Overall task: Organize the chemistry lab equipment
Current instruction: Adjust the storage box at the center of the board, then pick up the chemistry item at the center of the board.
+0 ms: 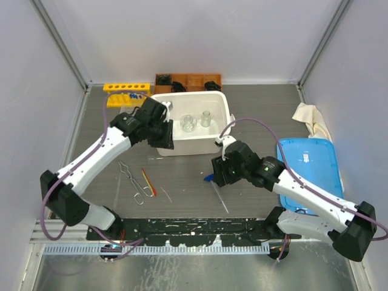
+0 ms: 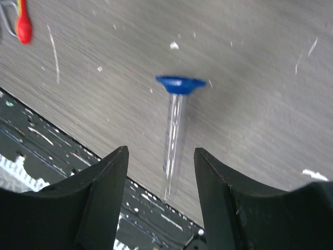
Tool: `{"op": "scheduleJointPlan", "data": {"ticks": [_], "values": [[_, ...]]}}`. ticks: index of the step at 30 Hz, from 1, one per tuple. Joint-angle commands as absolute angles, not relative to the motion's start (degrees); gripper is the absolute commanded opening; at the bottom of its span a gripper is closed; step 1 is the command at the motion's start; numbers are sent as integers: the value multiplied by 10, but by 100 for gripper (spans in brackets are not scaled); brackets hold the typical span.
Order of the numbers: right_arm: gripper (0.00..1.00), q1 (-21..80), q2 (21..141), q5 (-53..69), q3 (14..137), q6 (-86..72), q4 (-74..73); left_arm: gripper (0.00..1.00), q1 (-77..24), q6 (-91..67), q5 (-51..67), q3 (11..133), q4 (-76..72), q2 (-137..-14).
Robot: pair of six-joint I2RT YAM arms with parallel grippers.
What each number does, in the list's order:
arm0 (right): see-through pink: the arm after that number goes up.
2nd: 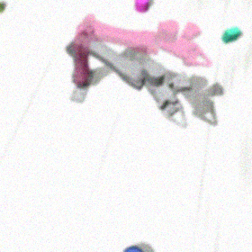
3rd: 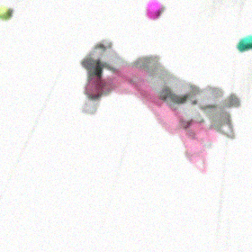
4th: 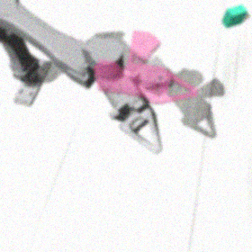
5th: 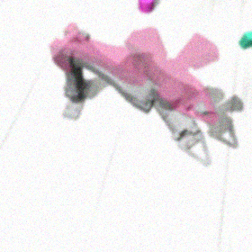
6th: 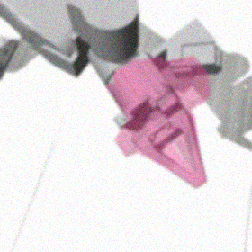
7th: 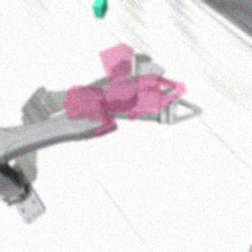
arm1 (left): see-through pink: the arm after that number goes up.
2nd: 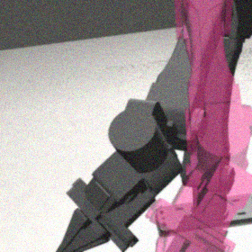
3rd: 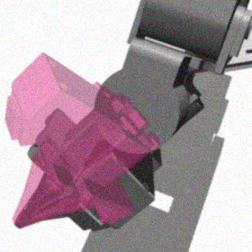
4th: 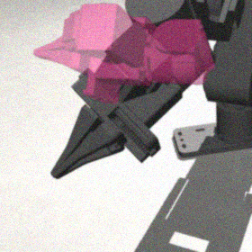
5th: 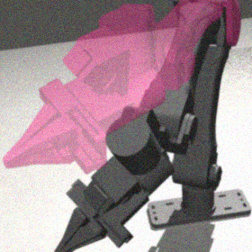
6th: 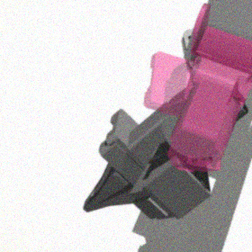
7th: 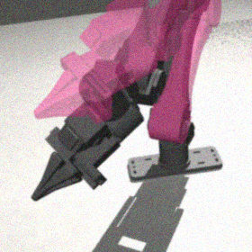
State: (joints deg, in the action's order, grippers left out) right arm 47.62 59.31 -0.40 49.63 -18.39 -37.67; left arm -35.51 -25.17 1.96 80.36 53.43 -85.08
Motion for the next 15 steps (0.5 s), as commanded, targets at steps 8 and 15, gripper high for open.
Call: {"op": "scheduleJointPlan", "data": {"ticks": [8,15], "values": [[60,477,644,-9,464,-238,-397,28,-450,-216,107,862,470,-828],[59,477,677,8,402,-259,-301,28,-460,-244,86,800,446,-783]]}}
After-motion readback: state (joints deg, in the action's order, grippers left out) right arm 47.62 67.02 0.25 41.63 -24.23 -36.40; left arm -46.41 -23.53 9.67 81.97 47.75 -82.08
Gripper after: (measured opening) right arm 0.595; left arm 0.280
